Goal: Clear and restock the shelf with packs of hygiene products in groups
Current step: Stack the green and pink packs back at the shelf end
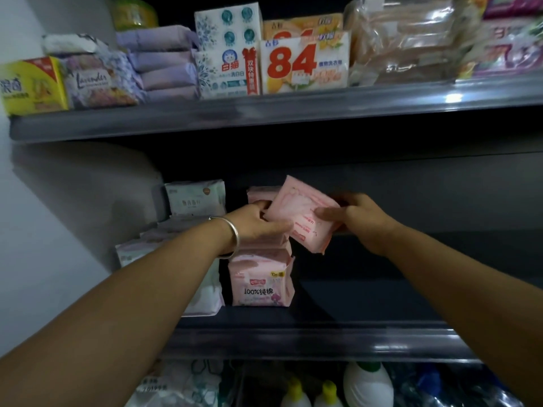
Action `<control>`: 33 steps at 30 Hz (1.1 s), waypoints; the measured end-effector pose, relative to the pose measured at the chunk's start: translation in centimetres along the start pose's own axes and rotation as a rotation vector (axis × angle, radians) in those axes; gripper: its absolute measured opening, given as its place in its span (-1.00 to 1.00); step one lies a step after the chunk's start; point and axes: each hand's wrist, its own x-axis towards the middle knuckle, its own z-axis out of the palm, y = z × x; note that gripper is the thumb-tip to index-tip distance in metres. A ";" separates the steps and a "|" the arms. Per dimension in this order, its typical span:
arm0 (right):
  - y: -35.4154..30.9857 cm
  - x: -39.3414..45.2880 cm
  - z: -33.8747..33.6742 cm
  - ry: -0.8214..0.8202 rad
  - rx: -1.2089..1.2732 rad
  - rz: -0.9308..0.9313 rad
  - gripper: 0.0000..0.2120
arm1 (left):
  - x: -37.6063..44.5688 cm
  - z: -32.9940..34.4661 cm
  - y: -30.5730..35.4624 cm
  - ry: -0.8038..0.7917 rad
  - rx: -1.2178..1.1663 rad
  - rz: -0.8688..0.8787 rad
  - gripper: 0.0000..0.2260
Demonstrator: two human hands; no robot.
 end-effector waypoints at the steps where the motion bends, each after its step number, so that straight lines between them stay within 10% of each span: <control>1: 0.0 0.0 0.3 0.009 -0.020 -0.036 -0.49 | 0.1 -0.2 -0.1 0.004 -0.123 -0.034 -0.07; 9: 0.3 -0.4 2.9 0.021 -0.672 -0.609 -0.28 | 0.3 -1.4 0.9 0.051 -0.755 -0.245 -0.48; 14: 1.6 0.4 2.7 -0.088 0.071 -0.133 -0.46 | 0.6 -1.8 -0.8 0.093 -0.809 -0.122 -0.67; 17: 2.2 1.5 3.0 -0.191 0.303 0.184 -0.55 | 1.4 -1.9 -2.0 0.112 -0.897 -0.005 -0.38; 22: 2.6 3.0 3.8 -0.205 0.374 0.180 -0.57 | 2.3 -2.0 -2.4 0.104 -0.925 0.060 -0.25; 27: 3.2 5.4 3.8 -0.119 0.318 0.136 -0.62 | 4.3 -2.1 -3.0 0.147 -0.722 0.070 -0.26; 33: 5.3 10.5 3.3 0.174 0.395 0.098 -0.63 | 7.5 -2.1 -5.9 0.218 0.422 -0.133 -0.72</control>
